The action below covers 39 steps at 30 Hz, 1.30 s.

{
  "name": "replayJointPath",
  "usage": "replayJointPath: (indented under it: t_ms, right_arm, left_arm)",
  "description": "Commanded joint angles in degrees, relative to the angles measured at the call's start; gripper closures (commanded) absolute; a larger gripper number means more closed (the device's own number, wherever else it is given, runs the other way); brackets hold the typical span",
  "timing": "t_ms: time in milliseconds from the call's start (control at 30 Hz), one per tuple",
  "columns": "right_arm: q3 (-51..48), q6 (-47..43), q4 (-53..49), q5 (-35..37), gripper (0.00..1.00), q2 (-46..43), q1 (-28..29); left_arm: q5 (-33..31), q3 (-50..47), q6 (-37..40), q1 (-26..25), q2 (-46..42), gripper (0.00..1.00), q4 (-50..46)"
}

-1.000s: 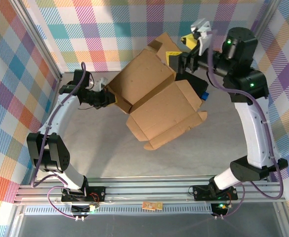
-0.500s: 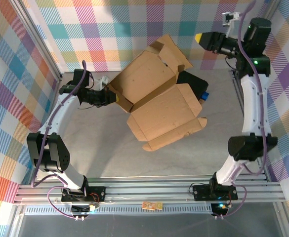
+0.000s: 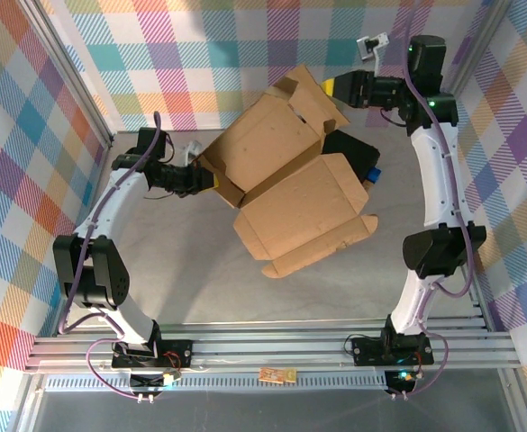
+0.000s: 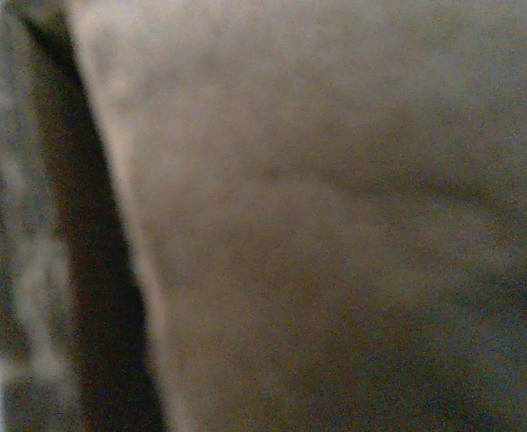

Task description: Fold the paper box

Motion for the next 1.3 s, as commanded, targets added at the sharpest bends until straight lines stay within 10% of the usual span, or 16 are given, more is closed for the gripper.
replayJointPath:
  t_ms: [0,733,1267]
  right_arm:
    - [2.29,-5.91,-5.22,0.36,0.52,-0.95,0.91]
    - [3.09,-25.07,-20.73,21.00,0.47,-3.77,10.98]
    - [1.15,-38.27,-20.62,55.35,0.35,-5.81,22.52]
  left_arm:
    - [3.28,2.01,1.34,0.60,0.27,1.00,-1.43]
    - [3.64,2.70,1.48,0.63,-0.85,1.00,-2.34]
    - [3.36,2.18,1.56,0.64,-2.51,1.00,-2.67]
